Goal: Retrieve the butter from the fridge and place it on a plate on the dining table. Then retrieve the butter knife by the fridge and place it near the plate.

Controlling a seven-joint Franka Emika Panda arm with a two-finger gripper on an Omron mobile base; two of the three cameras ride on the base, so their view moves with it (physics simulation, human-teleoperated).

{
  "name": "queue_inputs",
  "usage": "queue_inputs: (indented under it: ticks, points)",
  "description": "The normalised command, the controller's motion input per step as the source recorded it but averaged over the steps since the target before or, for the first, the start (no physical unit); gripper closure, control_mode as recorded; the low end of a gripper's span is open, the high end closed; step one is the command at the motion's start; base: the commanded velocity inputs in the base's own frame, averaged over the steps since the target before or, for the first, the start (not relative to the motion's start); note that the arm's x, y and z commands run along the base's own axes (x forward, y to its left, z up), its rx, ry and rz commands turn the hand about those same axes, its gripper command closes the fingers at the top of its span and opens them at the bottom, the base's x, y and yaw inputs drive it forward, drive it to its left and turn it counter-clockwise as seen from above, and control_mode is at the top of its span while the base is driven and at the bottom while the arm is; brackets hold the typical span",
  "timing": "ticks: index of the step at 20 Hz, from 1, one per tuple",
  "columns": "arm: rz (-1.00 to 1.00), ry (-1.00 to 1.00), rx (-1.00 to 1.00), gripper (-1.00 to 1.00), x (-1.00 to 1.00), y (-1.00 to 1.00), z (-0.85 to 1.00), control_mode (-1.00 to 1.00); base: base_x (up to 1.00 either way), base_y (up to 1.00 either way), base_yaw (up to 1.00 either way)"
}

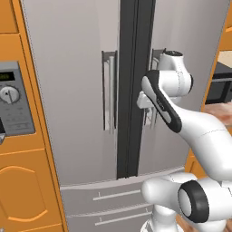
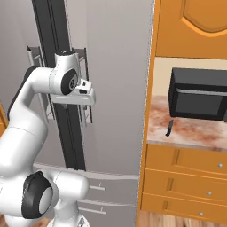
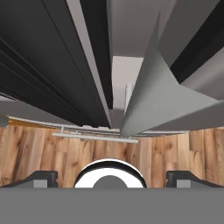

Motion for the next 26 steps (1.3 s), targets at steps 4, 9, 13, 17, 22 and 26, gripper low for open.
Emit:
queue_inputs:
  ticks: [4,9,13,17,22,26]
  points:
    - [0.0,0.0,0.0,-1.0,0.0,0.0,0.0,1.0,-0.03,0.01,-0.01]
    - [0.0,0.0,0.0,-1.0,0.0,0.0,0.0,1.0,-0.33,0.13,-0.08]
    - [0.0,0.0,0.0,-1.0,0.0,0.0,0.0,1.0,-0.43,0.21,-0.09]
    - [0.0,0.0,0.0,-1.0,0.0,0.0,0.0,1.0,-0.34,0.28,-0.04]
    - [0.0,0.0,0.0,-1.0,0.0,0.0,0.0,1.0,-0.34,0.44,0.0]
    - [0.0,0.0,0.0,-1.0,0.0,0.0,0.0,1.0,-0.33,0.47,0.0]
